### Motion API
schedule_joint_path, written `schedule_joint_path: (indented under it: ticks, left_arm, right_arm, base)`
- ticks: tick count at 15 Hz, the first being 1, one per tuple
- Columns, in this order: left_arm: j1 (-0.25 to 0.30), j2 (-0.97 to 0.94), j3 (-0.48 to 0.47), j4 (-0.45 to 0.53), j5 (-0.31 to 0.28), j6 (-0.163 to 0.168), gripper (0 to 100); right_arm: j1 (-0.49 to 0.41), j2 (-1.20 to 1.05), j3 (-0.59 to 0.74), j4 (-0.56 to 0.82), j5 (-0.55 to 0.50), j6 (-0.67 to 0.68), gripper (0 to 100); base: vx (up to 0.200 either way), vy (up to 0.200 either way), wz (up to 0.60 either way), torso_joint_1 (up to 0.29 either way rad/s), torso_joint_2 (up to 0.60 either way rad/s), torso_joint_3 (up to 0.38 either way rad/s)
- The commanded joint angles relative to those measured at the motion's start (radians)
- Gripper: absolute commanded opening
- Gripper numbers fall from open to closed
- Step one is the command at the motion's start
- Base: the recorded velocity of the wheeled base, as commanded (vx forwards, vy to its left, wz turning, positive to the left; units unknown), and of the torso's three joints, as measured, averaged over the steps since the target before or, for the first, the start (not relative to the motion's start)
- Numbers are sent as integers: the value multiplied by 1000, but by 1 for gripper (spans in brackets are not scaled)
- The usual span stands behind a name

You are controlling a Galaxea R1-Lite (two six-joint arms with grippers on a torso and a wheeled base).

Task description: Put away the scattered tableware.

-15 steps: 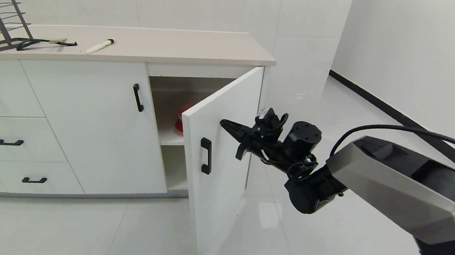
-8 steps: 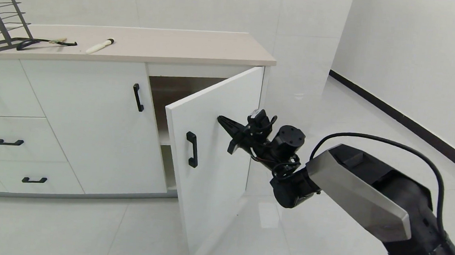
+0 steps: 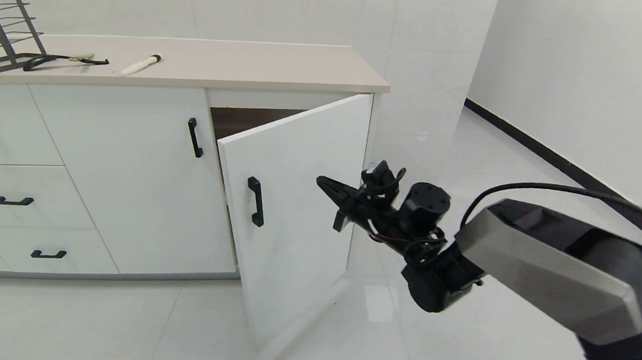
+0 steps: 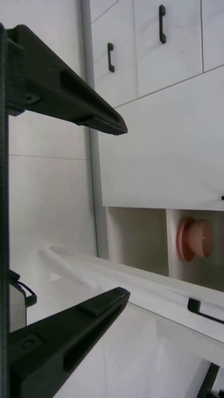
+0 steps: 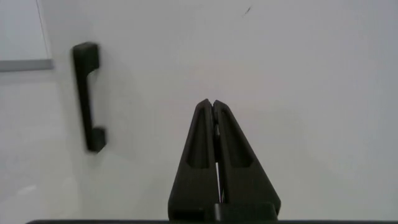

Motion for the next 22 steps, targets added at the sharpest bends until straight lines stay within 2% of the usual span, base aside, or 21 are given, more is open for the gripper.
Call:
schedule_joint_path:
  ticks: [1,2,4,6,7,8,9,10,12,13,14,16,17,19,20,21,22]
  left_arm:
    - [0,0,0,0,0,0,100]
    - [0,0,0,0,0,0,100]
    - [0,0,0,0,0,-2,100]
    - [0,0,0,0,0,-2,100]
    - [0,0,0,0,0,-2,100]
    - [0,0,0,0,0,-2,100]
    - [0,0,0,0,0,-2,100]
    - [0,0,0,0,0,-2,100]
    - [0,0,0,0,0,-2,100]
    - [0,0,0,0,0,-2,100]
    - [0,0,0,0,0,-2,100]
    - [0,0,0,0,0,-2,100]
    - [0,0,0,0,0,-2,100]
    - [0,0,0,0,0,-2,100]
    - [0,0,0,0,0,-2,100]
    - [0,0,0,0,0,-2,100]
    - [0,0,0,0,0,-2,100]
  right_arm:
    - [-28,-650,726,-43,3,-1,0]
    - [-60,-846,862,-41,3,1,0]
    - [-178,-1170,1019,-1,6,-1,0]
    - [-406,-1452,1111,83,6,1,0]
    - [-493,-1576,1166,135,6,2,0]
    - [-534,-1716,1166,218,6,10,0]
    - [-545,-1786,1159,273,6,18,0]
    - [-573,-1958,1159,422,6,19,0]
    - [-611,-2161,1160,657,8,41,0]
    - [-611,-2179,1159,680,6,42,0]
    - [-610,-2274,1160,807,8,39,0]
    - [-606,-2322,1163,864,9,38,0]
    - [-591,-2402,1163,967,9,36,0]
    - [-576,-2481,1165,1089,6,24,0]
    - [-576,-2481,1166,1108,-12,30,0]
    - [-576,-2481,1166,1180,-74,30,0]
    - [-576,-2481,1166,1318,-182,18,0]
  base:
    - [0,0,0,0,0,0]
    - [0,0,0,0,0,0]
    - [0,0,0,0,0,0]
    - [0,0,0,0,0,0]
    - [0,0,0,0,0,0]
    - [0,0,0,0,0,0]
    - [0,0,0,0,0,0]
    - [0,0,0,0,0,0]
    - [0,0,0,0,0,0]
    - [0,0,0,0,0,0]
    - [0,0,0,0,0,0]
    - [0,0,0,0,0,0]
    - [0,0,0,0,0,0]
    - [0,0,0,0,0,0]
    - [0,0,0,0,0,0]
    - [0,0,0,0,0,0]
    - [0,0,0,0,0,0]
